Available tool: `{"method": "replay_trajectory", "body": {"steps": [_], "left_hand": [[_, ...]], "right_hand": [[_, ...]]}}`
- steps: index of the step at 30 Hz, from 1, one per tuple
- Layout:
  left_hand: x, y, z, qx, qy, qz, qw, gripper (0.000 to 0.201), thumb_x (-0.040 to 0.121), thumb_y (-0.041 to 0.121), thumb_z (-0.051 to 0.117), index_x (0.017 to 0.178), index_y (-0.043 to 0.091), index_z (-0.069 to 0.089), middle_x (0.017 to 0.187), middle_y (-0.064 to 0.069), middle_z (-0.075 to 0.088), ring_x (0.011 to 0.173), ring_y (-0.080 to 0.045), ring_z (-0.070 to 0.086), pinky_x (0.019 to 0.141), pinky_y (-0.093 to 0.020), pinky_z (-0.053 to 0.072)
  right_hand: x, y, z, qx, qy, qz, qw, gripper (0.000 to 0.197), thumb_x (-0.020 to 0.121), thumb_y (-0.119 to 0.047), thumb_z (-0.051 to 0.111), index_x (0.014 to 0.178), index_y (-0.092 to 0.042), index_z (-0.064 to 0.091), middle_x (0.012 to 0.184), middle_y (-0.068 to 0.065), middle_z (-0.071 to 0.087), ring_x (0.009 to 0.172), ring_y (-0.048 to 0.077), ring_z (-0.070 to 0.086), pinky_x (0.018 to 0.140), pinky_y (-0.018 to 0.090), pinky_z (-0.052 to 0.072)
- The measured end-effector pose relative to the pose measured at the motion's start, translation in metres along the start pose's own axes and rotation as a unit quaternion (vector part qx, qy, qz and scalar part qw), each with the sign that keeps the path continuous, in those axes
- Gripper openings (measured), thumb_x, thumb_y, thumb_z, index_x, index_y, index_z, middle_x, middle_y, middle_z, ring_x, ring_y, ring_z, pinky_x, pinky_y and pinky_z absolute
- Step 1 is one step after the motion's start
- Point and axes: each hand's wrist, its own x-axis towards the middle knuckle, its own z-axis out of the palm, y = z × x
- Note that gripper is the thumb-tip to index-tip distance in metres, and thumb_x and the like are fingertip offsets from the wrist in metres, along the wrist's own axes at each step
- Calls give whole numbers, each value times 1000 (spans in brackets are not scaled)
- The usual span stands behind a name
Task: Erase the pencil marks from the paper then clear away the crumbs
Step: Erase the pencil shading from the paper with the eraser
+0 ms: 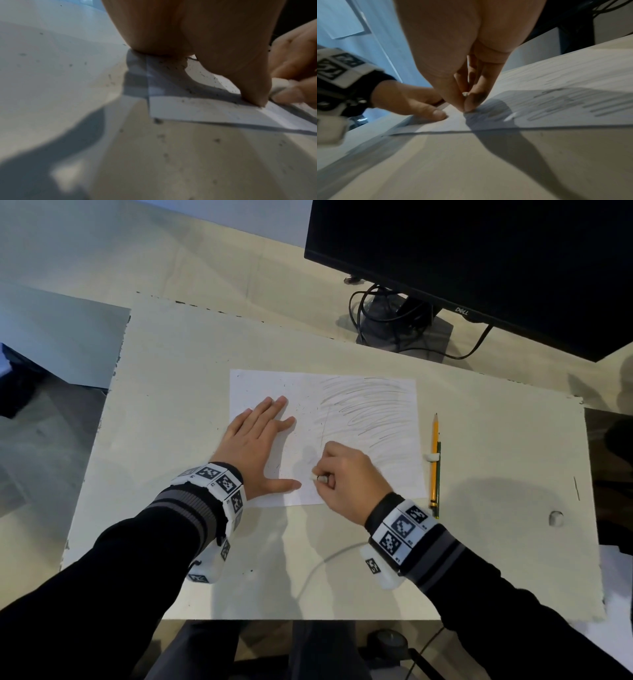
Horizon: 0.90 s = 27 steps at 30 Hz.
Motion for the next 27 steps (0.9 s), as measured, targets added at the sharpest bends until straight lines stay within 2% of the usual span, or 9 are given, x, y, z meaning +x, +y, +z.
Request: {"method": "replay_trajectory", "body": {"steps": [3, 7, 12, 16, 20, 25, 27], "left_hand": [[0, 0, 1, -1, 1, 0, 1000, 110, 68, 80, 60, 154, 24, 20, 165, 7, -11, 149, -7, -17, 120, -31, -12], [0, -2, 2, 7, 5, 1, 1000, 111, 68, 79, 63, 154, 23, 21, 165, 6, -10, 150, -8, -16, 120, -30, -14], [0, 0, 2, 13, 5, -4, 1000, 112, 67, 80, 62, 154, 24, 19, 165, 7, -10, 149, -8, -16, 119, -29, -15], [0, 0, 2, 13, 4, -8, 1000, 112, 67, 80, 62, 154, 24, 19, 165, 7, -11, 149, -7, -17, 118, -28, -16], [0, 1, 2, 13, 0, -10, 1000, 114, 66, 81, 59, 155, 25, 16, 164, 8, -13, 148, -6, -19, 119, -30, -15], [0, 1, 2, 11, 8, -8, 1000, 112, 67, 79, 63, 154, 23, 20, 165, 7, -9, 150, -8, -16, 120, -31, -12], [-1, 1, 2, 9, 7, -7, 1000, 111, 67, 78, 64, 154, 23, 20, 165, 6, -8, 150, -8, -15, 120, -30, -12]], "right_hand": [[-7, -7, 0, 14, -43, -9, 999, 5, 79, -5, 70, 74, -7, 70, 79, -5, 51, 60, 12, 49, 61, 31, 50], [4, 7, -4, 29, 35, 41, 998, 2, 76, -4, 72, 73, -6, 72, 76, -8, 51, 60, 5, 45, 64, 29, 51], [-9, -3, 2, 40, -50, 3, 998, 6, 74, -3, 69, 70, -8, 69, 76, -4, 53, 66, 16, 59, 63, 37, 53], [-1, 0, 5, 34, 12, 10, 999, 2, 73, -5, 72, 75, -6, 72, 76, -4, 54, 61, 11, 52, 61, 34, 53], [-13, -6, 12, 24, -74, -41, 996, 6, 73, -4, 67, 76, -7, 71, 77, -10, 47, 62, 17, 58, 58, 35, 52], [-2, -3, 7, 70, -11, 14, 997, 4, 69, -3, 73, 70, -7, 71, 73, -3, 56, 57, 6, 51, 60, 26, 50], [-4, -2, 8, 97, -5, 47, 994, 6, 68, -5, 75, 72, -8, 72, 74, -2, 59, 56, 7, 53, 61, 27, 52]]}}
